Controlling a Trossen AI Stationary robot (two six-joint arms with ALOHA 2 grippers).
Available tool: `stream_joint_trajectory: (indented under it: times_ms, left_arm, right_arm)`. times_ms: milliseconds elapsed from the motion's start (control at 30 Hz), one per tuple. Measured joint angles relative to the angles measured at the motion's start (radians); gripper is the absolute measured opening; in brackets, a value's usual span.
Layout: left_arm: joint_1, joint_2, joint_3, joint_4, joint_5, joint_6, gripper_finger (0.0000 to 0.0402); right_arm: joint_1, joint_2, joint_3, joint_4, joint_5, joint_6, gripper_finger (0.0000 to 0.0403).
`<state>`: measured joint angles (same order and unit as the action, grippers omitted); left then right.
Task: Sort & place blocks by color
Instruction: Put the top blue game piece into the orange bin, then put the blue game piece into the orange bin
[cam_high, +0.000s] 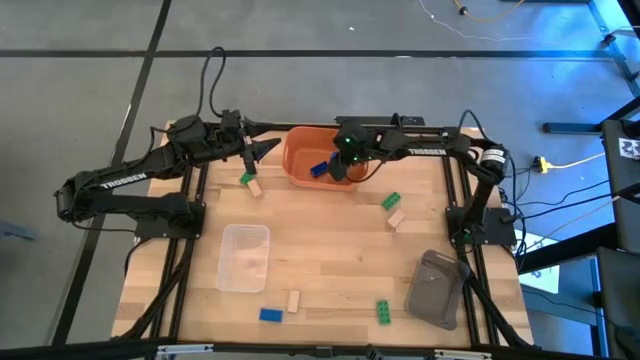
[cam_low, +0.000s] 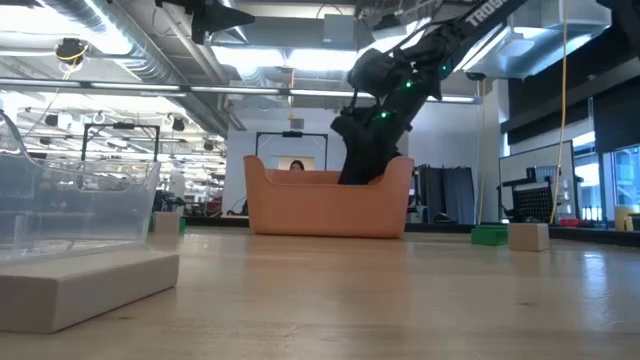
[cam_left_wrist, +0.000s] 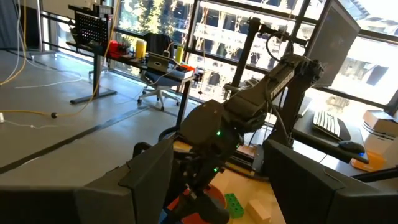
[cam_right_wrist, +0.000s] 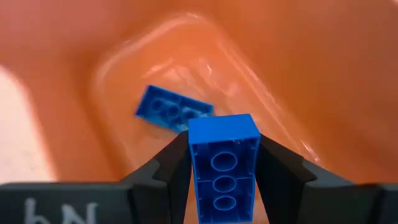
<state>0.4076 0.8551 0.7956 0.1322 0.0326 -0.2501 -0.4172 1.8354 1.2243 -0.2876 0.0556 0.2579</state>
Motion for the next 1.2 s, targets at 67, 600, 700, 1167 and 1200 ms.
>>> stream_joint_trajectory:
  times_ms: [67,600,700,1167,1200]
  left_arm:
    - [0.0,0.0,0.0,0.0,-0.002,0.0,0.0244]
    - [0.0,0.0,0.0,0.0,-0.006,0.0,0.0244]
    - [0.0,0.0,0.0,-0.001,-0.006,0.0,0.0244]
    - [0.0,0.0,0.0,-0.013,-0.006,-0.003,0.0244]
    - [0.0,0.0,0.0,-0.013,-0.006,-0.002,0.0244]
  right_arm:
    - [-0.004,0.01,0.0,0.0,0.004,0.002,0.015]
    - [-0.005,0.018,0.0,0.014,0.004,-0.012,0.0199]
    - [-0.005,0.018,0.0,0.017,0.005,-0.032,0.0238]
    - [-0.004,-0.18,-0.001,-0.047,-0.108,-0.12,0.0286]
    - [0.002,-0.211,-0.003,-0.066,-0.134,-0.132,0.0284]
